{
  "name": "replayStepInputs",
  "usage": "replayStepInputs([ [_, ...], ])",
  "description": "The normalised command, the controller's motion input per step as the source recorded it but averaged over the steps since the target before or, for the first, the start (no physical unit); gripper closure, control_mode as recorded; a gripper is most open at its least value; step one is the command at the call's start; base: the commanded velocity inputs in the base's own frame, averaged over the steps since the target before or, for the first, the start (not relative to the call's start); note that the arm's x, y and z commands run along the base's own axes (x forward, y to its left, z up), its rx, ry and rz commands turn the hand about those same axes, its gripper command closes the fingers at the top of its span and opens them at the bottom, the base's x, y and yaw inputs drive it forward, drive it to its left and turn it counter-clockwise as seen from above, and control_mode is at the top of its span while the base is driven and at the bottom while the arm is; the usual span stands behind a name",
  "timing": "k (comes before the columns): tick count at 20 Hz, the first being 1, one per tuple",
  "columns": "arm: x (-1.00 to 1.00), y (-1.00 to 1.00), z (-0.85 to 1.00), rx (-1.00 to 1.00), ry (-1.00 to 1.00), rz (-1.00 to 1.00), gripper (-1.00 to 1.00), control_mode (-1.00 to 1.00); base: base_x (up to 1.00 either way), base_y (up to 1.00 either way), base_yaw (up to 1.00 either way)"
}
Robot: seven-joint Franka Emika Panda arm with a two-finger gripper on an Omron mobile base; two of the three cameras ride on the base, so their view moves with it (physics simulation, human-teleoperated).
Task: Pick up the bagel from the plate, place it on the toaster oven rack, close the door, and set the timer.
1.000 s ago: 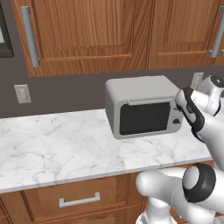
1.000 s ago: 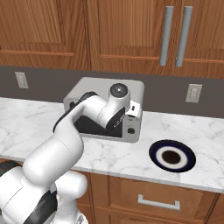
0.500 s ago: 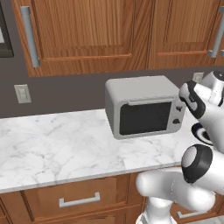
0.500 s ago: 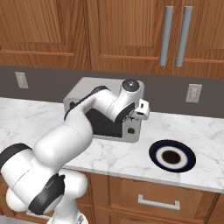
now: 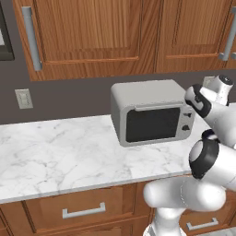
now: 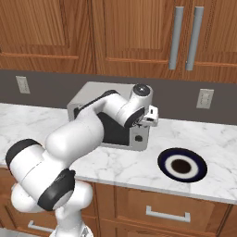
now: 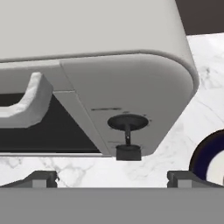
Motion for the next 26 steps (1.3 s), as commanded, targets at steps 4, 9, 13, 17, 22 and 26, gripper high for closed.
replayStepInputs([
  [4, 0.32, -0.14, -0.06, 0.0, 0.0, 0.04, -1.0, -1.0, 0.0, 0.0, 0.0],
  [9, 0.2, -0.19, -0.12, 0.0, 0.0, 0.02, -1.0, -1.0, 0.0, 0.0, 0.0],
  [13, 0.11, -0.11, -0.13, 0.0, 0.0, 0.03, -1.0, -1.0, 0.0, 0.0, 0.0],
  [17, 0.17, -0.09, -0.06, 0.0, 0.0, 0.04, -1.0, -1.0, 0.0, 0.0, 0.0],
  [22, 0.18, -0.02, -0.04, 0.0, 0.0, 0.05, -1.0, -1.0, 0.0, 0.0, 0.0],
  [26, 0.17, -0.11, -0.12, 0.0, 0.0, 0.02, 1.0, -1.0, 0.0, 0.0, 0.0],
])
